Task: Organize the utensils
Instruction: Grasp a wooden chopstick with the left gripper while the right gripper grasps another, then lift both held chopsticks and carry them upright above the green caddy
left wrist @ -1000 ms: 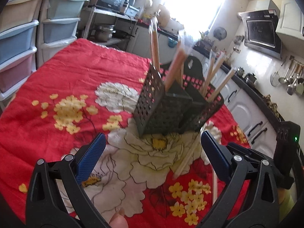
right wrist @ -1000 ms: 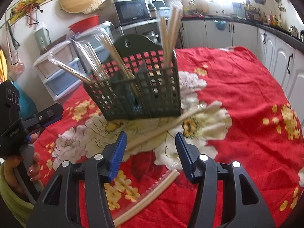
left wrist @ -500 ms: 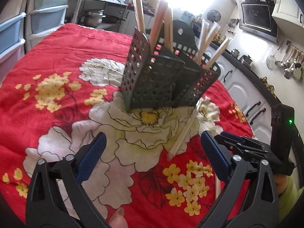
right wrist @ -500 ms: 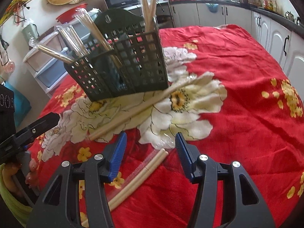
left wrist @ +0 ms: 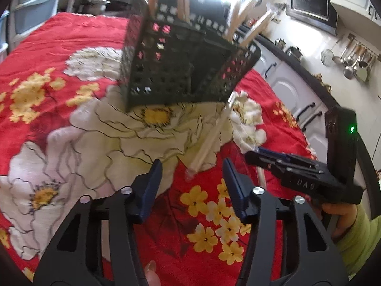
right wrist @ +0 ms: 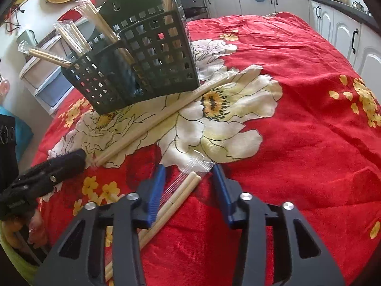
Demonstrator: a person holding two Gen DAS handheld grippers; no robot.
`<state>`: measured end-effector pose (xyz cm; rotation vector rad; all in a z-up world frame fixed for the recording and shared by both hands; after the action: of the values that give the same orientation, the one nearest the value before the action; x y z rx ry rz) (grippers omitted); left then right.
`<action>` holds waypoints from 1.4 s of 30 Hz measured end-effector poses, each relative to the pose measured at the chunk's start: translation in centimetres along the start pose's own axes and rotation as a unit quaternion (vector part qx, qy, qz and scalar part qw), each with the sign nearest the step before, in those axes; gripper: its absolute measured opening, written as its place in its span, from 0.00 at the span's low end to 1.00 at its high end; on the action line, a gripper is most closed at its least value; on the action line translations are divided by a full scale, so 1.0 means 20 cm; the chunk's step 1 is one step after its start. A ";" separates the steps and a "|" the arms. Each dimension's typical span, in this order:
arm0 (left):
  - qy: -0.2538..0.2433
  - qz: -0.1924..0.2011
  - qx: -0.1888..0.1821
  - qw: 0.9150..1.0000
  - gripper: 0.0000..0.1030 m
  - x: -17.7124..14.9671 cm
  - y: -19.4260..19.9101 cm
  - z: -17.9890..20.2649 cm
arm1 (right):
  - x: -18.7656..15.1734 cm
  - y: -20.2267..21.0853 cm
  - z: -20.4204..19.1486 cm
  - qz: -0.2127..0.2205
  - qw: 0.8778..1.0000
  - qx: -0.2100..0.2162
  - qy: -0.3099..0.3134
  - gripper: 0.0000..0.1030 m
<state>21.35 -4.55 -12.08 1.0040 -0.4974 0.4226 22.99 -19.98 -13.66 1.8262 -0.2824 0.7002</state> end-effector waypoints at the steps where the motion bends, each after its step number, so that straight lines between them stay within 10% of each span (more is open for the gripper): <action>1: 0.000 -0.006 0.001 1.000 0.39 -0.01 -0.02 0.00 | 0.00 0.00 0.01 0.000 1.000 -0.001 -0.004 0.27; 21: -0.010 -0.015 -0.010 1.000 0.06 -0.01 -0.09 0.04 | 0.02 0.04 0.05 0.021 0.998 0.028 -0.046 0.10; 42: -0.039 0.129 -0.042 0.990 0.03 0.32 0.41 0.21 | 0.38 0.46 -0.09 0.163 0.984 0.067 0.001 0.05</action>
<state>21.17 -3.60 -0.83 0.8797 -0.7140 0.5908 23.85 -20.56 -1.66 1.9262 -0.5534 0.9679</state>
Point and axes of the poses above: each gripper's, at about its wrist camera, not at the fingertips, and y roughly against the way its jaws point, z to its right, x to its top, the point moved 10 cm from there along -y, roughly the way its jaws point, and after that the axes turned 5 degrees about y, right-handed, at the moved point
